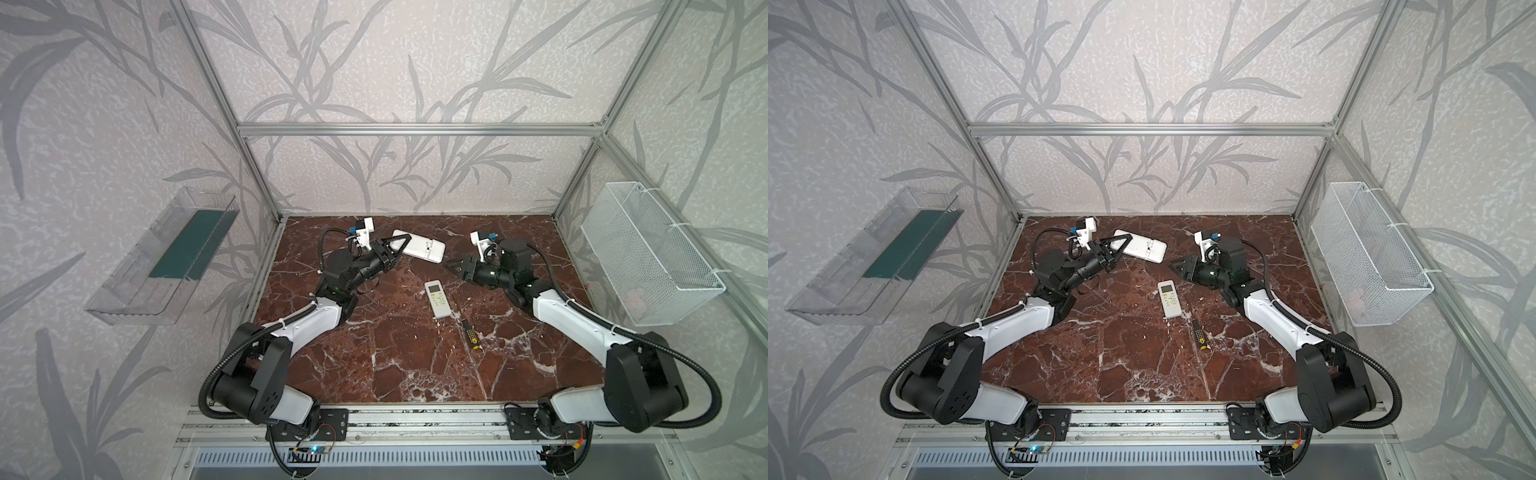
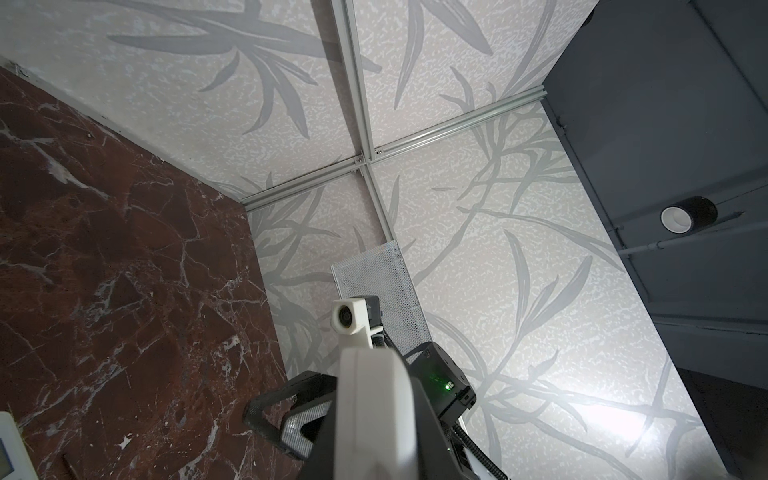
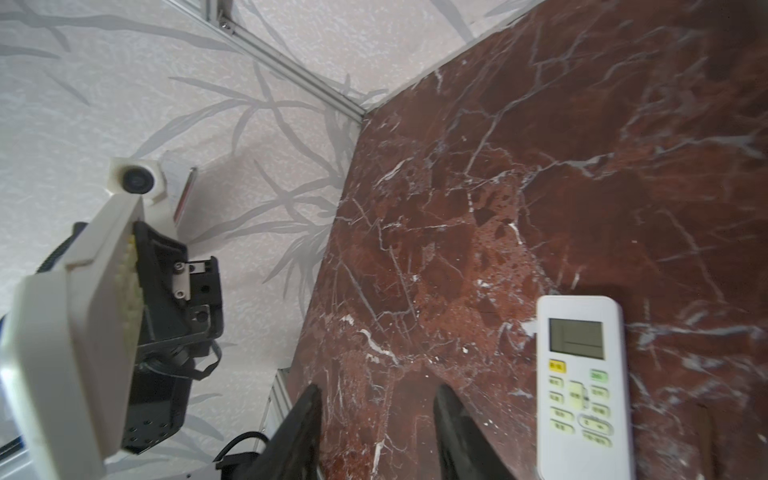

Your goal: Unload the batteries from the remote control

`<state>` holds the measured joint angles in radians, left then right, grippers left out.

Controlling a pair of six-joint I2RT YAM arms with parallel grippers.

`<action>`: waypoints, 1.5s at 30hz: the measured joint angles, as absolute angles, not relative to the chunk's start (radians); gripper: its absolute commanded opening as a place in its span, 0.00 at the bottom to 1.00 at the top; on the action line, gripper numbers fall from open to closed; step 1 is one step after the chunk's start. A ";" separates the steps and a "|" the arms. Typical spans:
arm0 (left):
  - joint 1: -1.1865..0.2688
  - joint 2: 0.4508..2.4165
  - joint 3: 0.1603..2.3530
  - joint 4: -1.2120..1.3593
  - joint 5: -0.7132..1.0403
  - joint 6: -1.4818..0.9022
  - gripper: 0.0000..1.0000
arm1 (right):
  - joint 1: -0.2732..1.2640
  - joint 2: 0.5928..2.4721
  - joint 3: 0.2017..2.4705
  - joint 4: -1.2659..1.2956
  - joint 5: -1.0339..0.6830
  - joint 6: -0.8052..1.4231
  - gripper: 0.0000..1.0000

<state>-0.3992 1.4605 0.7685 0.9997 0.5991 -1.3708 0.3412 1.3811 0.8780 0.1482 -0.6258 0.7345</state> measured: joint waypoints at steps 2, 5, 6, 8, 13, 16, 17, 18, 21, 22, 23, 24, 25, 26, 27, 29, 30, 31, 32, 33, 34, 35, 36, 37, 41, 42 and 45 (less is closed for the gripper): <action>-0.399 1.460 0.768 0.990 0.599 -1.365 0.00 | 0.341 1.349 0.899 0.070 -0.583 0.693 0.53; -0.399 1.460 0.768 0.966 0.598 -1.354 0.00 | 0.342 1.308 0.933 -0.010 -0.541 0.647 0.61; -0.399 1.460 0.768 0.957 0.597 -1.352 0.00 | 0.343 1.298 0.944 -0.031 -0.530 0.635 0.64; -0.400 1.460 0.763 0.947 0.596 -1.341 0.00 | 0.349 1.282 0.965 -0.068 -0.510 0.616 0.68; -0.412 1.460 0.743 0.933 0.592 -1.324 0.00 | 0.393 1.275 1.021 -0.161 -0.466 0.577 0.73; -0.420 1.460 0.740 0.928 0.592 -1.314 0.00 | 0.419 1.277 1.058 -0.207 -0.451 0.566 0.74; -0.422 1.460 0.739 0.928 0.592 -1.310 0.00 | 0.427 1.279 1.071 -0.219 -0.447 0.562 0.74; -0.422 1.461 0.739 0.928 0.592 -1.308 0.00 | 0.433 1.280 1.082 -0.229 -0.444 0.559 0.74; -0.425 1.467 0.739 0.928 0.591 -1.297 0.00 | 0.442 1.290 1.108 -0.254 -0.435 0.556 0.74; -0.426 1.471 0.739 0.928 0.591 -1.295 0.00 | 0.446 1.296 1.116 -0.266 -0.433 0.557 0.74; -0.426 1.477 0.739 0.928 0.591 -1.293 0.00 | 0.448 1.304 1.126 -0.277 -0.429 0.557 0.74; -0.427 1.482 0.739 0.928 0.592 -1.292 0.00 | 0.453 1.313 1.136 -0.287 -0.426 0.559 0.74; -0.427 1.488 0.738 0.928 0.592 -1.290 0.00 | 0.456 1.325 1.147 -0.297 -0.423 0.560 0.74; -0.427 1.493 0.737 0.926 0.592 -1.290 0.00 | 0.460 1.336 1.155 -0.303 -0.419 0.561 0.74; -0.427 1.496 0.737 0.926 0.592 -1.286 0.00 | 0.466 1.347 1.163 -0.311 -0.418 0.564 0.74; -0.427 1.502 0.737 0.925 0.592 -1.282 0.00 | 0.479 1.365 1.170 -0.322 -0.416 0.572 0.73; -0.427 1.503 0.737 0.925 0.592 -1.281 0.00 | 0.483 1.371 1.172 -0.326 -0.415 0.575 0.73; -0.427 1.505 0.737 0.925 0.592 -1.278 0.00 | 0.486 1.377 1.172 -0.328 -0.413 0.578 0.73; -0.427 1.506 0.737 0.925 0.592 -1.276 0.00 | 0.489 1.383 1.175 -0.331 -0.411 0.582 0.73; -0.427 1.509 0.737 0.924 0.592 -1.275 0.00 | 0.492 1.389 1.177 -0.332 -0.410 0.586 0.73; -0.427 1.511 0.737 0.925 0.592 -1.274 0.00 | 0.493 1.393 1.177 -0.331 -0.410 0.591 0.73; -0.427 1.514 0.737 0.925 0.592 -1.274 0.00 | 0.494 1.398 1.177 -0.331 -0.410 0.598 0.73; -0.427 1.516 0.737 0.925 0.592 -1.274 0.00 | 0.494 1.401 1.177 -0.327 -0.411 0.603 0.73; -0.428 1.519 0.737 0.925 0.592 -1.274 0.00 | 0.494 1.405 1.177 -0.321 -0.412 0.607 0.72; -0.428 1.527 0.737 0.924 0.592 -1.272 0.00 | 0.494 1.422 1.177 -0.292 -0.421 0.633 0.69; -0.428 1.528 0.737 0.924 0.592 -1.272 0.00 | 0.494 1.427 1.177 -0.286 -0.425 0.640 0.69; -0.428 1.529 0.737 0.924 0.592 -1.269 0.00 | 0.494 1.444 1.177 -0.272 -0.432 0.660 0.64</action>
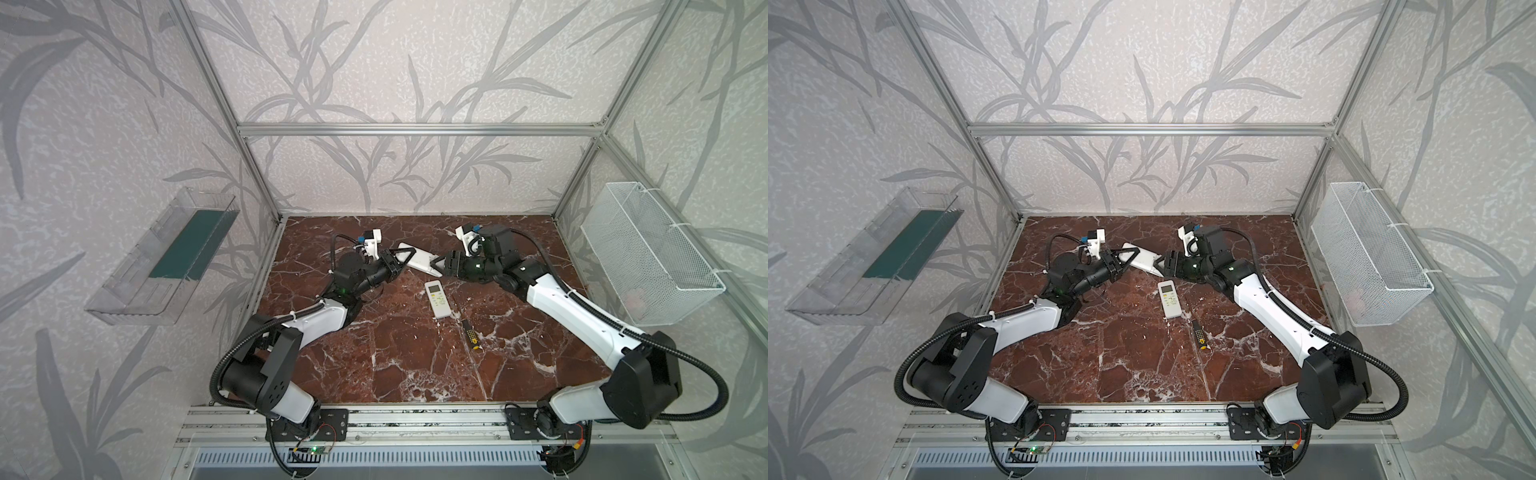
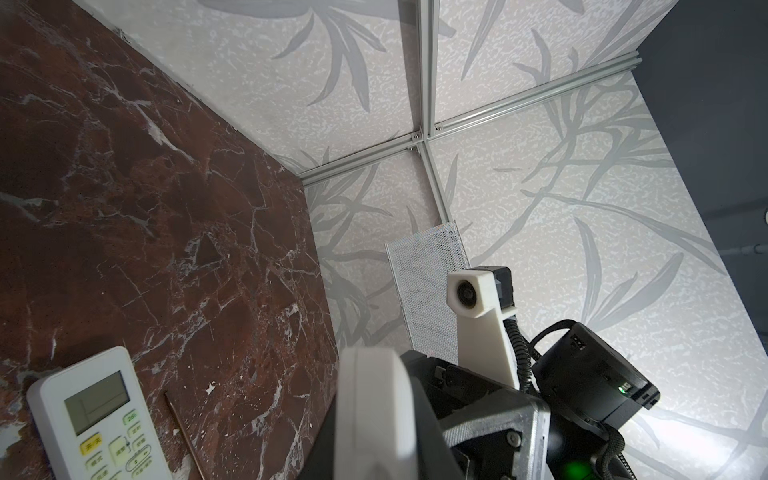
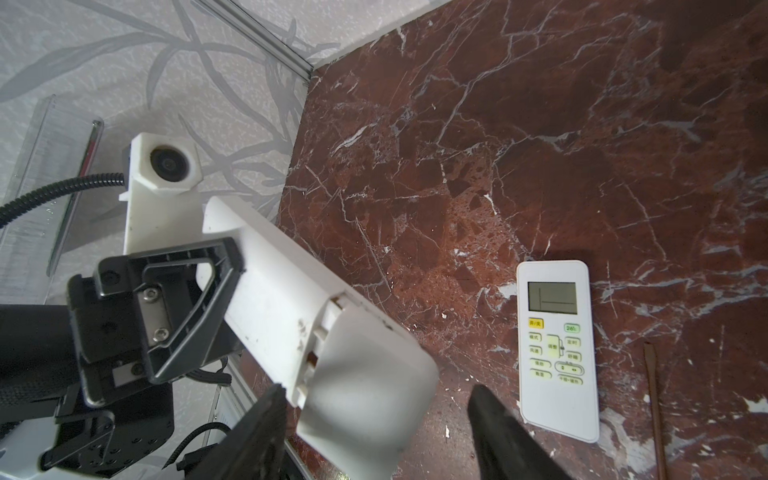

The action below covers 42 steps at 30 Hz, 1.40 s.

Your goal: Unload the batteries from the remote control

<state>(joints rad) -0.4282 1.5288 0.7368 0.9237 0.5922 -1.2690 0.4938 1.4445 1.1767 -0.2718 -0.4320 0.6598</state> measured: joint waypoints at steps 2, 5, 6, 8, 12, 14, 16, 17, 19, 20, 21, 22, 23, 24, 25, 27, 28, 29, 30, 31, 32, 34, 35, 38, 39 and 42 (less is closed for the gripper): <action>-0.429 1.529 0.737 0.924 0.592 -1.267 0.00 | 0.495 1.457 1.177 -0.262 -0.439 0.670 0.60; -0.427 1.530 0.737 0.915 0.585 -1.261 0.00 | 0.499 1.472 1.177 -0.243 -0.450 0.686 0.54; -0.427 1.531 0.737 0.912 0.584 -1.259 0.00 | 0.500 1.476 1.177 -0.238 -0.453 0.690 0.52; -0.427 1.534 0.737 0.911 0.580 -1.257 0.00 | 0.501 1.481 1.177 -0.231 -0.455 0.695 0.48; -0.427 1.541 0.737 0.910 0.578 -1.256 0.00 | 0.503 1.487 1.177 -0.228 -0.455 0.706 0.45; -0.427 1.543 0.737 0.909 0.577 -1.256 0.00 | 0.503 1.490 1.177 -0.228 -0.454 0.709 0.45; -0.427 1.545 0.737 0.910 0.577 -1.256 0.00 | 0.503 1.491 1.177 -0.228 -0.453 0.710 0.45; -0.427 1.546 0.737 0.909 0.577 -1.256 0.00 | 0.503 1.491 1.177 -0.228 -0.453 0.710 0.44; -0.427 1.546 0.737 0.910 0.577 -1.256 0.00 | 0.503 1.491 1.177 -0.228 -0.452 0.709 0.43; -0.427 1.546 0.737 0.910 0.577 -1.255 0.00 | 0.503 1.491 1.177 -0.228 -0.451 0.709 0.43; -0.427 1.546 0.737 0.910 0.577 -1.256 0.00 | 0.503 1.491 1.177 -0.228 -0.449 0.708 0.42; -0.427 1.546 0.737 0.910 0.576 -1.255 0.00 | 0.503 1.491 1.177 -0.228 -0.448 0.707 0.42; -0.427 1.546 0.737 0.910 0.576 -1.255 0.00 | 0.503 1.491 1.177 -0.228 -0.446 0.707 0.41; -0.427 1.546 0.737 0.910 0.575 -1.255 0.00 | 0.503 1.491 1.177 -0.228 -0.445 0.707 0.41; -0.427 1.546 0.737 0.910 0.574 -1.255 0.00 | 0.502 1.491 1.177 -0.228 -0.445 0.707 0.40; -0.427 1.546 0.737 0.910 0.572 -1.255 0.00 | 0.498 1.490 1.174 -0.221 -0.445 0.708 0.39; -0.427 1.546 0.737 0.910 0.571 -1.255 0.00 | 0.495 1.489 1.171 -0.217 -0.445 0.710 0.38; -0.427 1.546 0.737 0.910 0.569 -1.256 0.00 | 0.494 1.488 1.167 -0.213 -0.446 0.710 0.37; -0.427 1.546 0.737 0.910 0.569 -1.256 0.00 | 0.491 1.486 1.163 -0.208 -0.446 0.710 0.37; -0.427 1.546 0.737 0.910 0.569 -1.256 0.00 | 0.491 1.485 1.161 -0.206 -0.446 0.710 0.37; -0.427 1.546 0.737 0.910 0.569 -1.256 0.00 | 0.489 1.483 1.159 -0.203 -0.446 0.710 0.36; -0.427 1.547 0.737 0.910 0.568 -1.256 0.00 | 0.484 1.479 1.153 -0.195 -0.446 0.711 0.36; -0.427 1.546 0.737 0.910 0.568 -1.256 0.00 | 0.482 1.475 1.148 -0.189 -0.447 0.711 0.35; -0.426 1.547 0.737 0.910 0.567 -1.256 0.00 | 0.477 1.467 1.137 -0.182 -0.449 0.711 0.33; -0.426 1.547 0.737 0.910 0.567 -1.256 0.00 | 0.475 1.465 1.134 -0.180 -0.452 0.711 0.33; -0.426 1.550 0.737 0.912 0.568 -1.256 0.00 | 0.471 1.458 1.122 -0.169 -0.458 0.714 0.30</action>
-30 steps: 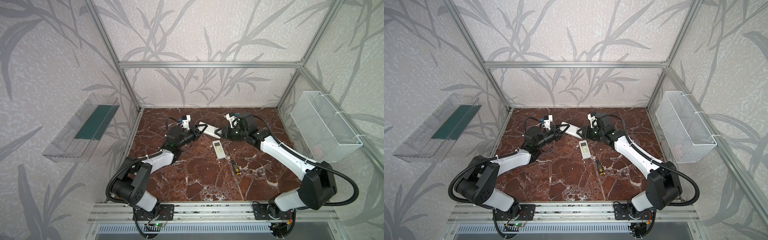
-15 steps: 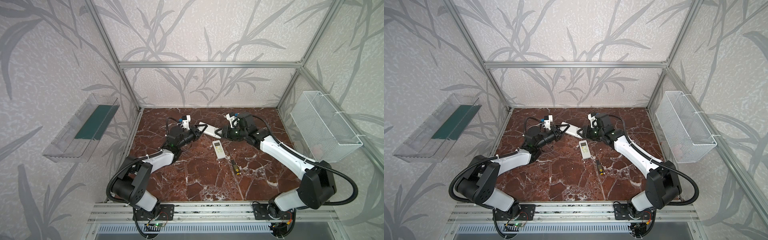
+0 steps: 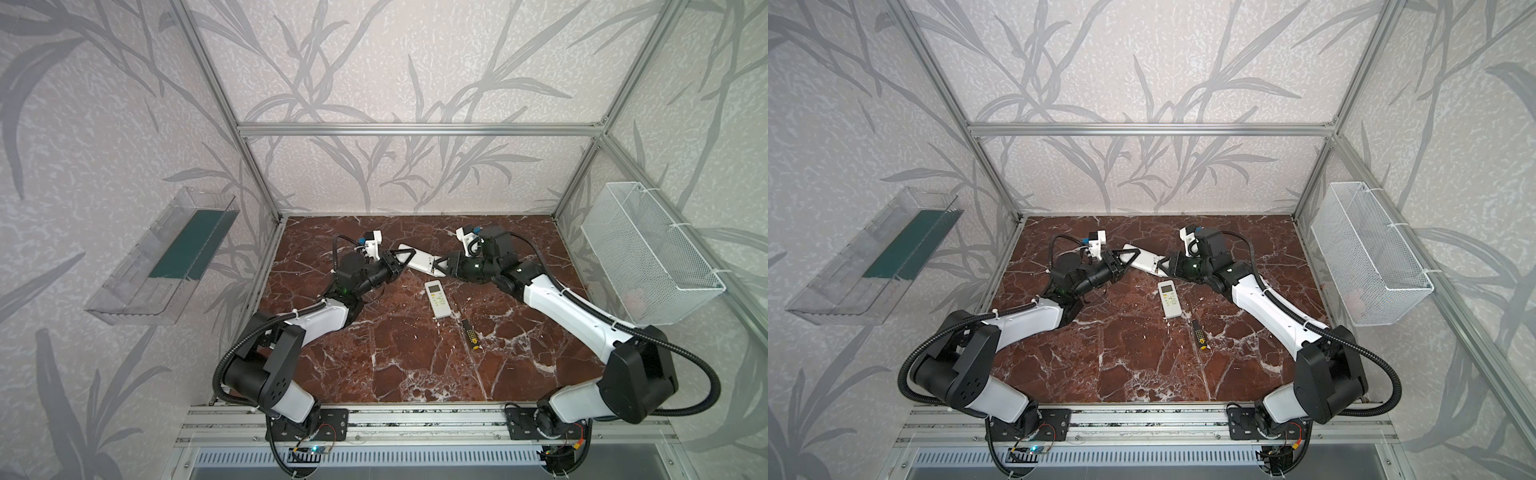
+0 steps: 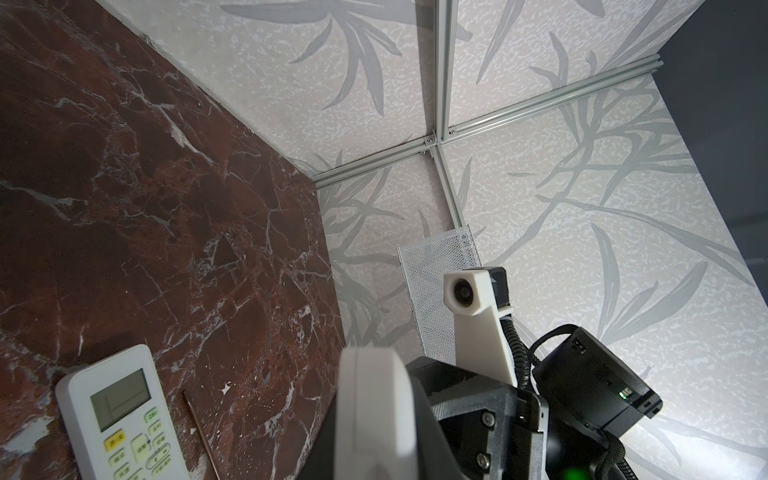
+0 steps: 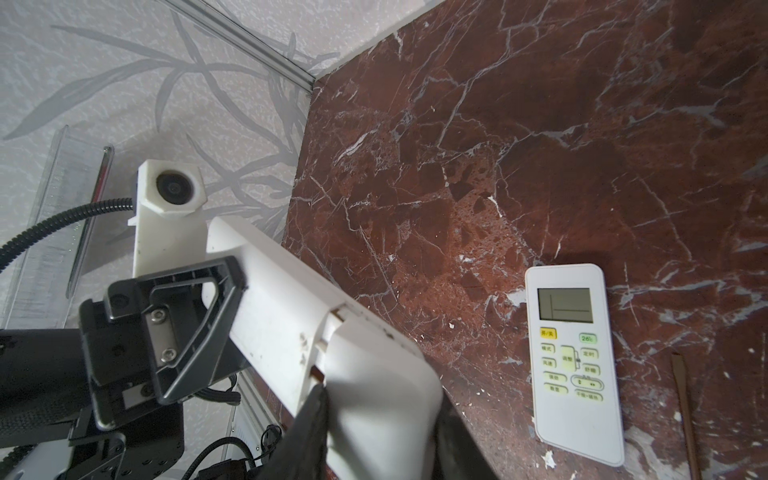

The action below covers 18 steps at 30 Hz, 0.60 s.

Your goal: Unload the batteries from the remote control

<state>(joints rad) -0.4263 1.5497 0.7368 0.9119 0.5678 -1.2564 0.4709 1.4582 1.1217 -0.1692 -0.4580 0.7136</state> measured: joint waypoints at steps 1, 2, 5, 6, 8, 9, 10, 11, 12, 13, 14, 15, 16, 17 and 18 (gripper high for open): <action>-0.426 1.552 0.737 0.914 0.568 -1.257 0.00 | 0.469 1.458 1.118 -0.163 -0.461 0.715 0.30; -0.426 1.555 0.737 0.915 0.568 -1.258 0.00 | 0.468 1.458 1.114 -0.158 -0.464 0.717 0.31; -0.426 1.567 0.737 0.923 0.570 -1.261 0.00 | 0.466 1.458 1.100 -0.141 -0.468 0.727 0.31; -0.426 1.569 0.737 0.926 0.571 -1.263 0.00 | 0.464 1.458 1.094 -0.133 -0.471 0.730 0.32; -0.426 1.574 0.737 0.928 0.571 -1.264 0.00 | 0.461 1.458 1.080 -0.113 -0.476 0.735 0.32; -0.426 1.576 0.736 0.928 0.571 -1.264 0.00 | 0.457 1.458 1.071 -0.100 -0.480 0.738 0.32; -0.426 1.578 0.734 0.928 0.571 -1.264 0.00 | 0.455 1.458 1.060 -0.085 -0.485 0.741 0.32; -0.426 1.581 0.732 0.928 0.572 -1.264 0.00 | 0.451 1.458 1.047 -0.070 -0.493 0.744 0.32; -0.426 1.584 0.729 0.922 0.569 -1.261 0.00 | 0.447 1.458 1.036 -0.060 -0.499 0.744 0.32; -0.426 1.591 0.726 0.921 0.572 -1.260 0.00 | 0.443 1.458 1.024 -0.046 -0.506 0.744 0.33; -0.426 1.597 0.724 0.919 0.574 -1.260 0.00 | 0.439 1.458 1.010 -0.034 -0.507 0.744 0.33; -0.426 1.600 0.724 0.917 0.575 -1.258 0.00 | 0.435 1.458 0.995 -0.025 -0.509 0.744 0.33; -0.426 1.602 0.724 0.912 0.574 -1.255 0.00 | 0.432 1.458 0.978 -0.009 -0.515 0.745 0.33; -0.425 1.605 0.724 0.908 0.575 -1.251 0.00 | 0.429 1.458 0.961 0.006 -0.519 0.747 0.33; -0.426 1.608 0.723 0.906 0.574 -1.248 0.00 | 0.427 1.459 0.945 0.023 -0.527 0.749 0.33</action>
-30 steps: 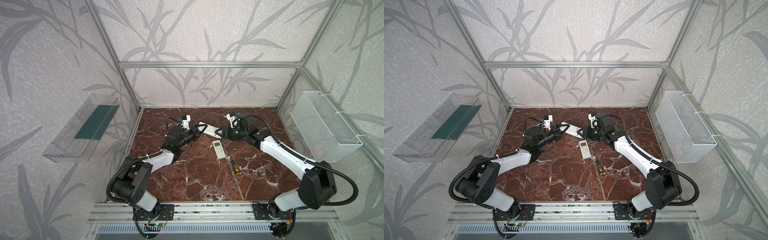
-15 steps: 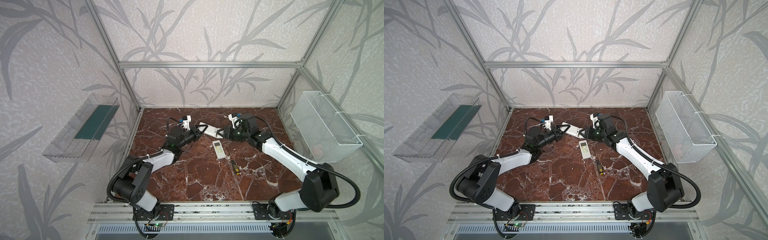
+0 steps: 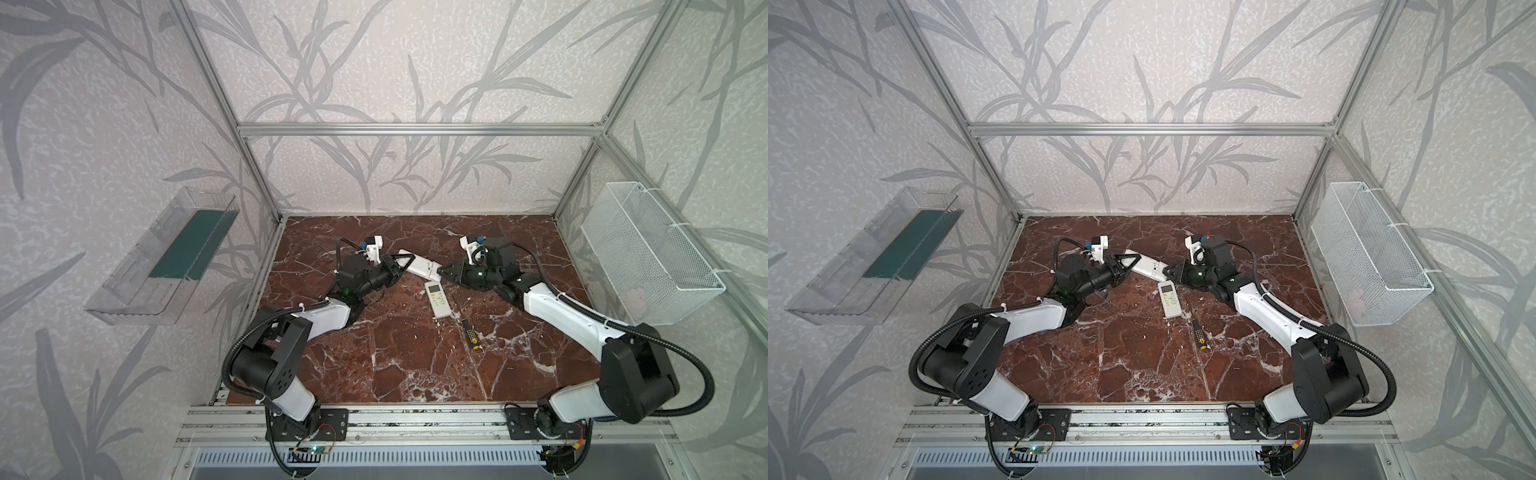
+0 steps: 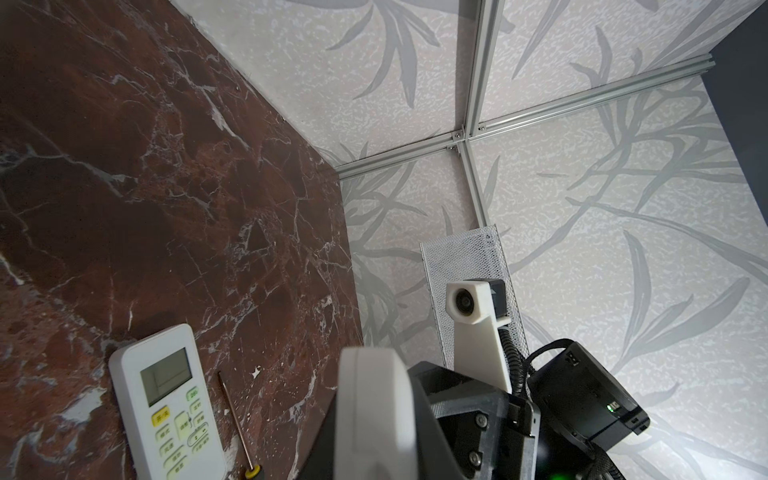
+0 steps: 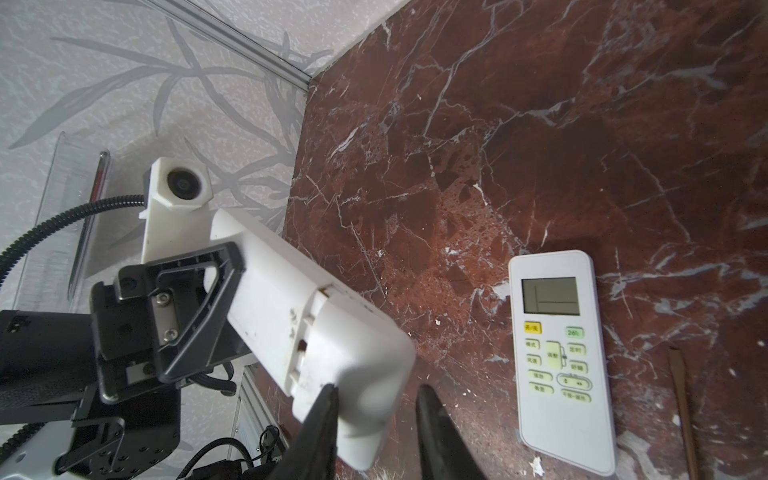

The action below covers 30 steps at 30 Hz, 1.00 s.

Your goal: Unload the batteries from the remote control

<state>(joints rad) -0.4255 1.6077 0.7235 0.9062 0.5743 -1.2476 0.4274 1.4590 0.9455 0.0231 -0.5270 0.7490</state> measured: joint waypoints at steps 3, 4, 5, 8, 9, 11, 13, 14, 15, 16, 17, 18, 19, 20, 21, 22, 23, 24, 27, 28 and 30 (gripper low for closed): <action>-0.427 1.632 0.723 0.905 0.579 -1.248 0.00 | 0.422 1.470 0.901 0.088 -0.548 0.761 0.33; -0.429 1.642 0.723 0.905 0.579 -1.248 0.00 | 0.422 1.480 0.887 0.113 -0.556 0.766 0.32; -0.430 1.653 0.723 0.905 0.580 -1.248 0.00 | 0.421 1.489 0.874 0.137 -0.565 0.773 0.32; -0.432 1.681 0.717 0.912 0.582 -1.252 0.00 | 0.421 1.518 0.843 0.203 -0.583 0.796 0.36; -0.432 1.687 0.715 0.915 0.583 -1.254 0.00 | 0.421 1.524 0.836 0.218 -0.587 0.802 0.40; -0.433 1.702 0.713 0.930 0.588 -1.261 0.00 | 0.422 1.539 0.827 0.242 -0.597 0.812 0.47; -0.435 1.708 0.713 0.941 0.594 -1.268 0.00 | 0.421 1.551 0.827 0.259 -0.606 0.819 0.51; -0.435 1.708 0.713 0.946 0.596 -1.271 0.00 | 0.422 1.555 0.827 0.270 -0.610 0.823 0.51; -0.437 1.708 0.713 0.951 0.596 -1.271 0.00 | 0.422 1.558 0.827 0.279 -0.614 0.825 0.52; -0.437 1.708 0.713 0.955 0.597 -1.272 0.00 | 0.421 1.559 0.827 0.289 -0.616 0.826 0.52; -0.438 1.708 0.713 0.959 0.598 -1.274 0.00 | 0.421 1.561 0.827 0.295 -0.619 0.828 0.54; -0.438 1.708 0.713 0.962 0.600 -1.274 0.00 | 0.421 1.561 0.828 0.298 -0.620 0.831 0.54; -0.438 1.708 0.713 0.965 0.601 -1.275 0.00 | 0.422 1.562 0.828 0.302 -0.622 0.834 0.54; -0.439 1.708 0.713 0.966 0.602 -1.275 0.00 | 0.422 1.564 0.830 0.303 -0.622 0.835 0.54; -0.439 1.708 0.713 0.968 0.602 -1.275 0.00 | 0.422 1.567 0.833 0.303 -0.624 0.838 0.54; -0.438 1.708 0.713 0.969 0.602 -1.275 0.00 | 0.422 1.570 0.837 0.304 -0.627 0.839 0.54; -0.438 1.708 0.713 0.969 0.603 -1.275 0.00 | 0.421 1.575 0.841 0.308 -0.630 0.841 0.52; -0.439 1.708 0.713 0.969 0.603 -1.275 0.00 | 0.421 1.581 0.847 0.311 -0.632 0.843 0.50; -0.438 1.708 0.713 0.968 0.604 -1.275 0.00 | 0.423 1.588 0.853 0.327 -0.635 0.847 0.43; -0.437 1.708 0.713 0.969 0.603 -1.275 0.00 | 0.422 1.588 0.853 0.331 -0.635 0.849 0.41; -0.433 1.708 0.713 0.973 0.604 -1.279 0.00 | 0.417 1.588 0.852 0.336 -0.636 0.857 0.39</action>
<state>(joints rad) -0.4328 1.7084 0.7132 0.9733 0.6037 -1.2785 0.4171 1.5875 0.8524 0.3355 -0.6357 0.8574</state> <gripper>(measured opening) 0.180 0.402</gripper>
